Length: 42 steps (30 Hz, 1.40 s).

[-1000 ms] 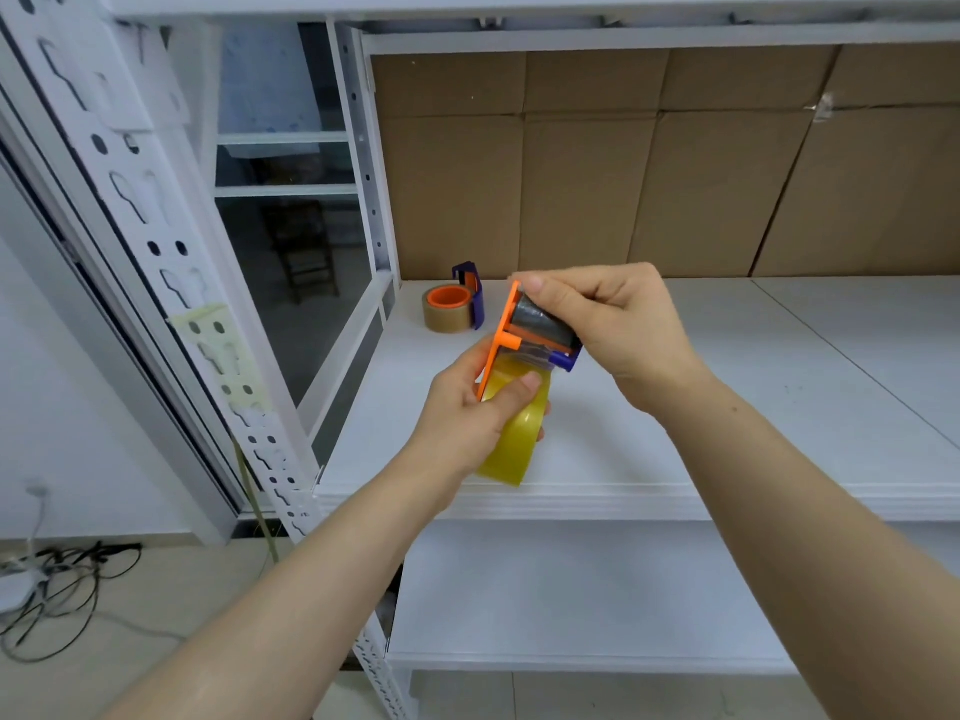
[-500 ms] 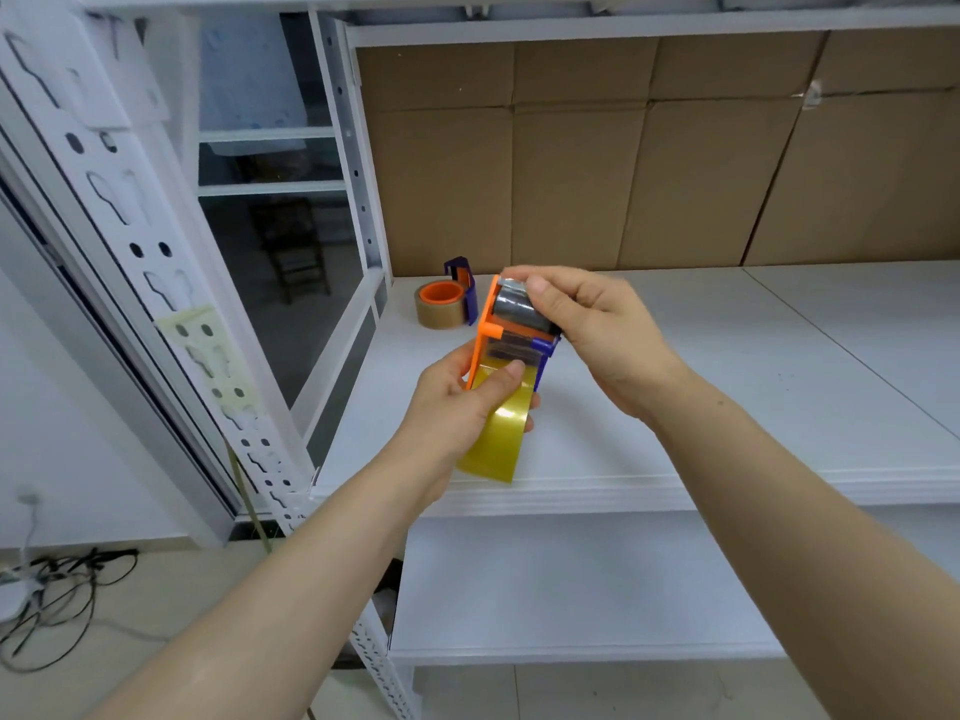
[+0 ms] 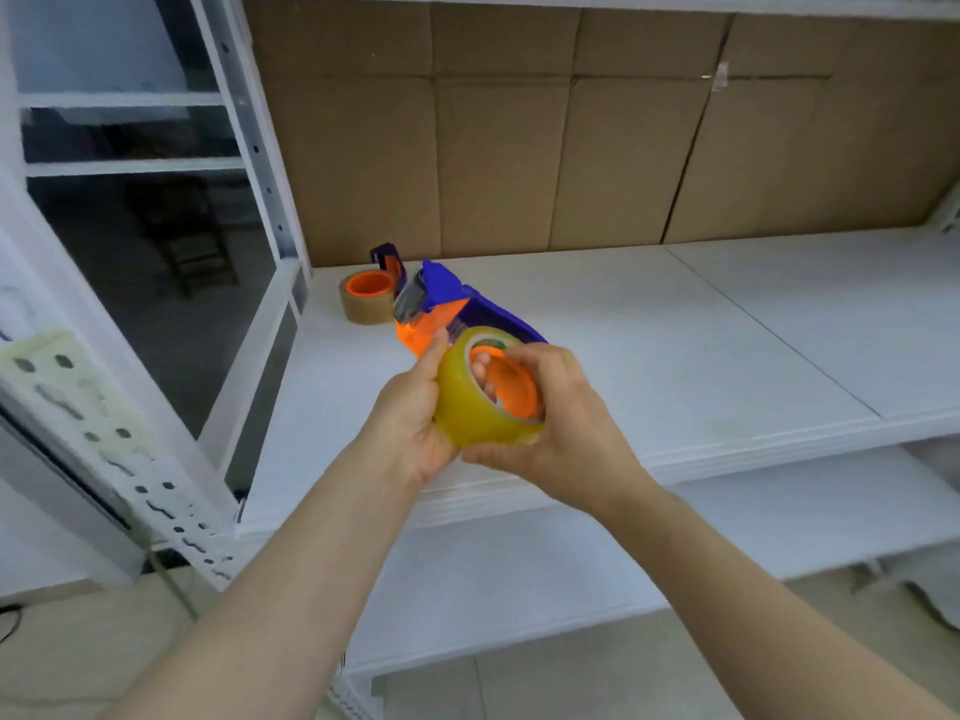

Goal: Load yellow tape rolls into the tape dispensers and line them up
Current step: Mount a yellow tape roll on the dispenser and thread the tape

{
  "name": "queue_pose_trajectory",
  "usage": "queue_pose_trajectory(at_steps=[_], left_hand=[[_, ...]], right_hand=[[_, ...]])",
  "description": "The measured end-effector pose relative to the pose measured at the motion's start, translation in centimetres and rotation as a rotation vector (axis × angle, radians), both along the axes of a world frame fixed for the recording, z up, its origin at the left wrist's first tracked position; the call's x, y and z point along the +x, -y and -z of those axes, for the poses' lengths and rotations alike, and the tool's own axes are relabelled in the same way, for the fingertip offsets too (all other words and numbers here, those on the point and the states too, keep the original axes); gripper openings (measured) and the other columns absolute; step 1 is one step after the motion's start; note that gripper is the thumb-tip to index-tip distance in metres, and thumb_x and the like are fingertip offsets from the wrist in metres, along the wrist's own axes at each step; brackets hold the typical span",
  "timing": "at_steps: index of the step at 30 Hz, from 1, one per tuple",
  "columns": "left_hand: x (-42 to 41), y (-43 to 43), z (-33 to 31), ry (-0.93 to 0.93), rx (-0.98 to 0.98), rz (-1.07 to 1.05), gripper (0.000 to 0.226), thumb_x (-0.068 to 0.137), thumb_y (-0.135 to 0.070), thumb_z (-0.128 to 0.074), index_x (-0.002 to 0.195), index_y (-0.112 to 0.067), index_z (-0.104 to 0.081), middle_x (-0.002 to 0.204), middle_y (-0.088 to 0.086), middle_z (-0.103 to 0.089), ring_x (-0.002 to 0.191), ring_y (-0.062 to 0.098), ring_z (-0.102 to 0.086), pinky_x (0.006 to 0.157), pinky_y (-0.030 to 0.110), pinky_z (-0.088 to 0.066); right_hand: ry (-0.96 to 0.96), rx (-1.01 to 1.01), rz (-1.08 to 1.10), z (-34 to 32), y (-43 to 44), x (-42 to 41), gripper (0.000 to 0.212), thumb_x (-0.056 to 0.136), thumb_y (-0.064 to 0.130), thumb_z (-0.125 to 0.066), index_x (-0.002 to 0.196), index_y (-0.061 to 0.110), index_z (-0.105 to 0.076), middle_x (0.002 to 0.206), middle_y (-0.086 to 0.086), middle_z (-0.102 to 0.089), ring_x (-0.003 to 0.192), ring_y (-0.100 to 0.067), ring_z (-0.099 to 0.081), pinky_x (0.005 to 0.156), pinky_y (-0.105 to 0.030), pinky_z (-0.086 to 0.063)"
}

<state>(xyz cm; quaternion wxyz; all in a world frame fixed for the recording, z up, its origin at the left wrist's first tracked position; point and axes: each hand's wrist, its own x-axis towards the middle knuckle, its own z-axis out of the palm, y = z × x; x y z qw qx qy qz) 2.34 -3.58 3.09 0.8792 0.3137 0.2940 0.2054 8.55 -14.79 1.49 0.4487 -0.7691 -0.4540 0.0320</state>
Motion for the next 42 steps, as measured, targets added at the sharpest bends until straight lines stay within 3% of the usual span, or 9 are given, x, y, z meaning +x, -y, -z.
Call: queue_pose_trajectory(at_steps=[7, 11, 14, 17, 22, 30, 33, 38, 42], left_hand=[[3.3, 1.1, 1.1, 0.042, -0.234, 0.221, 0.035, 0.096, -0.033, -0.049, 0.086, 0.0, -0.057, 0.047, 0.013, -0.065, 0.035, 0.016, -0.062, 0.032, 0.021, -0.047], [5.3, 1.4, 2.6, -0.048, -0.063, 0.306, 0.054, 0.089, -0.056, -0.047, 0.111, -0.011, -0.066, 0.09, 0.016, -0.074, 0.084, 0.024, -0.071, 0.08, 0.038, -0.058], [6.4, 2.7, 2.1, -0.078, 0.106, 0.345, 0.051, 0.083, -0.059, -0.054, 0.102, -0.014, -0.07, 0.093, 0.012, -0.075, 0.081, 0.024, -0.072, 0.08, 0.038, -0.057], [8.8, 5.5, 1.8, -0.172, 0.298, 0.263, 0.042, 0.076, -0.031, -0.074, 0.108, -0.005, -0.067, 0.088, 0.011, -0.074, 0.076, 0.021, -0.071, 0.074, 0.033, -0.057], [14.8, 10.3, 1.8, -0.284, 0.374, 0.127, 0.005, 0.078, 0.004, -0.059, 0.081, 0.001, -0.061, 0.077, 0.018, -0.065, 0.063, 0.026, -0.066, 0.067, 0.034, -0.055], [19.3, 12.0, 2.4, -0.254, 0.332, 0.105, 0.013, 0.08, 0.005, -0.054, 0.09, -0.001, -0.061, 0.089, 0.02, -0.065, 0.08, 0.029, -0.065, 0.079, 0.041, -0.052], [18.7, 11.5, 2.6, -0.236, 0.299, 0.043, 0.006, 0.082, 0.001, -0.057, 0.084, -0.002, -0.062, 0.073, 0.012, -0.064, 0.068, 0.022, -0.065, 0.071, 0.035, -0.052], [15.5, 9.0, 2.6, -0.38, 0.385, -0.055, 0.02, 0.081, -0.017, -0.068, 0.097, -0.006, -0.064, 0.088, 0.013, -0.066, 0.081, 0.024, -0.065, 0.078, 0.038, -0.055], [12.3, 5.7, 2.2, -0.478, 0.461, -0.197, 0.018, 0.08, -0.01, -0.069, 0.091, 0.003, -0.063, 0.093, 0.022, -0.065, 0.084, 0.03, -0.065, 0.088, 0.046, -0.055]], right_hand=[[0.252, -0.085, 0.006, 1.8, 3.3, 3.3, 0.052, 0.058, 0.036, -0.078, 0.1, 0.008, -0.066, 0.11, -0.01, -0.067, 0.105, -0.027, -0.06, 0.086, -0.023, -0.045], [0.297, -0.147, 0.023, 2.3, 4.7, 5.1, 0.046, 0.061, 0.031, -0.081, 0.098, 0.008, -0.068, 0.099, -0.012, -0.07, 0.094, -0.031, -0.061, 0.08, -0.03, -0.045], [0.301, -0.198, 0.074, 2.1, 5.2, 6.9, 0.049, 0.066, 0.033, -0.08, 0.11, 0.014, -0.066, 0.111, -0.009, -0.066, 0.108, -0.029, -0.056, 0.085, -0.035, -0.048], [0.285, -0.255, 0.117, 1.8, 6.5, 9.6, 0.05, 0.073, 0.036, -0.074, 0.119, 0.021, -0.061, 0.121, -0.005, -0.061, 0.118, -0.022, -0.048, 0.089, -0.038, -0.049], [0.279, -0.237, 0.058, 1.4, 10.6, 14.8, 0.048, 0.075, 0.045, -0.069, 0.118, 0.026, -0.061, 0.122, -0.002, -0.059, 0.118, -0.02, -0.046, 0.088, -0.035, -0.049], [0.235, -0.17, -0.102, 1.2, 13.4, 21.3, 0.04, 0.074, 0.038, -0.073, 0.105, 0.014, -0.067, 0.147, -0.003, -0.037, 0.14, -0.026, -0.024, 0.111, -0.04, -0.033], [0.258, -0.22, -0.163, 1.4, 12.2, 21.8, 0.04, 0.077, 0.036, -0.07, 0.11, 0.014, -0.065, 0.141, 0.003, -0.048, 0.142, -0.025, -0.021, 0.11, -0.038, -0.03], [0.277, -0.219, -0.219, 2.2, 8.3, 20.0, 0.043, 0.08, 0.039, -0.067, 0.115, 0.015, -0.062, 0.132, 0.001, -0.057, 0.14, -0.025, -0.024, 0.105, -0.04, -0.039], [0.306, -0.278, -0.302, 1.9, 3.8, 17.7, 0.044, 0.082, 0.042, -0.063, 0.119, 0.018, -0.059, 0.139, 0.004, -0.049, 0.143, -0.021, -0.016, 0.105, -0.037, -0.037]])
